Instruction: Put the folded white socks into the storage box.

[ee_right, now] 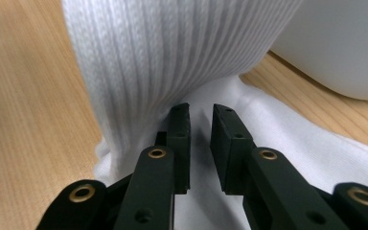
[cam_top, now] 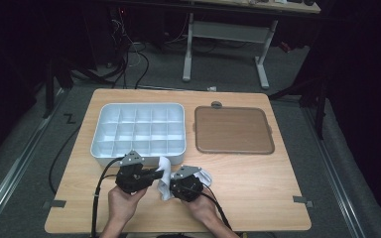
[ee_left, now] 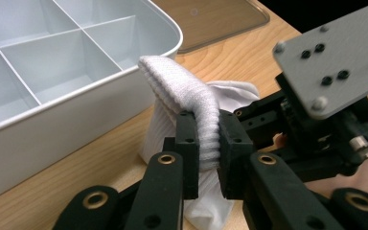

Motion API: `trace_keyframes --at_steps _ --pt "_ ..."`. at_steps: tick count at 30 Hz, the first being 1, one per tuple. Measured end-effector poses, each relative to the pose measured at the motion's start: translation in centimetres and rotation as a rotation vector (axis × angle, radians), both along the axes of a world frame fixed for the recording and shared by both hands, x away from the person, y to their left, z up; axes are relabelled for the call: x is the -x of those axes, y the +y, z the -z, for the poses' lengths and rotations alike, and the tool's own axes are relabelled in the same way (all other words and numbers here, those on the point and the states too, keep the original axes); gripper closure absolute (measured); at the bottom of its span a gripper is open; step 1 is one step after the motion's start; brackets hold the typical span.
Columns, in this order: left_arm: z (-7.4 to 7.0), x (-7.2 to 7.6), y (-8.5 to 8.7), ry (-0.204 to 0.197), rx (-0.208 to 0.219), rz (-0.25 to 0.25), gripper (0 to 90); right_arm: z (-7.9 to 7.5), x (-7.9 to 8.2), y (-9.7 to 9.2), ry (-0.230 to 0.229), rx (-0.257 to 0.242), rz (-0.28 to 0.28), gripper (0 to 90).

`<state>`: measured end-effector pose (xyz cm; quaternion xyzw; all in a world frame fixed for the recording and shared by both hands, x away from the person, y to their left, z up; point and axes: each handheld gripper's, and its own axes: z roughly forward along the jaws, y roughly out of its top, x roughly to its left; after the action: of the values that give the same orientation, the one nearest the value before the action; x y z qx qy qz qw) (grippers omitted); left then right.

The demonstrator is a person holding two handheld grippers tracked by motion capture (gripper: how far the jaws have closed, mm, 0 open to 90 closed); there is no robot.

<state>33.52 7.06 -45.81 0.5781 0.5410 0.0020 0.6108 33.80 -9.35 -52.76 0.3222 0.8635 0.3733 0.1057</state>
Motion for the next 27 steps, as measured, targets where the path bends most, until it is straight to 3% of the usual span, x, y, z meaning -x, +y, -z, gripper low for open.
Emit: trace_keyframes --at_steps 4,7,11,18,27 --pt "0.2 0.0 -0.3 0.008 -0.006 0.007 81.7 -1.5 0.7 -1.6 -0.045 -0.024 0.02 75.7" --pt "0.3 0.1 -0.5 0.006 -0.016 0.016 81.7 -2.4 1.0 -2.6 -0.076 -0.013 0.042 74.2" --pt "0.4 0.0 -0.7 0.012 -0.019 0.021 81.7 -3.5 0.9 -5.6 -0.111 0.01 0.118 72.2" --pt "0.6 0.0 -1.2 0.015 -0.034 0.031 81.7 -3.0 0.6 -9.0 -0.114 0.039 0.204 66.9" --pt "0.8 -0.1 -1.8 0.019 -0.037 0.04 81.7 -1.7 0.1 -10.3 -0.082 0.075 0.254 65.4"
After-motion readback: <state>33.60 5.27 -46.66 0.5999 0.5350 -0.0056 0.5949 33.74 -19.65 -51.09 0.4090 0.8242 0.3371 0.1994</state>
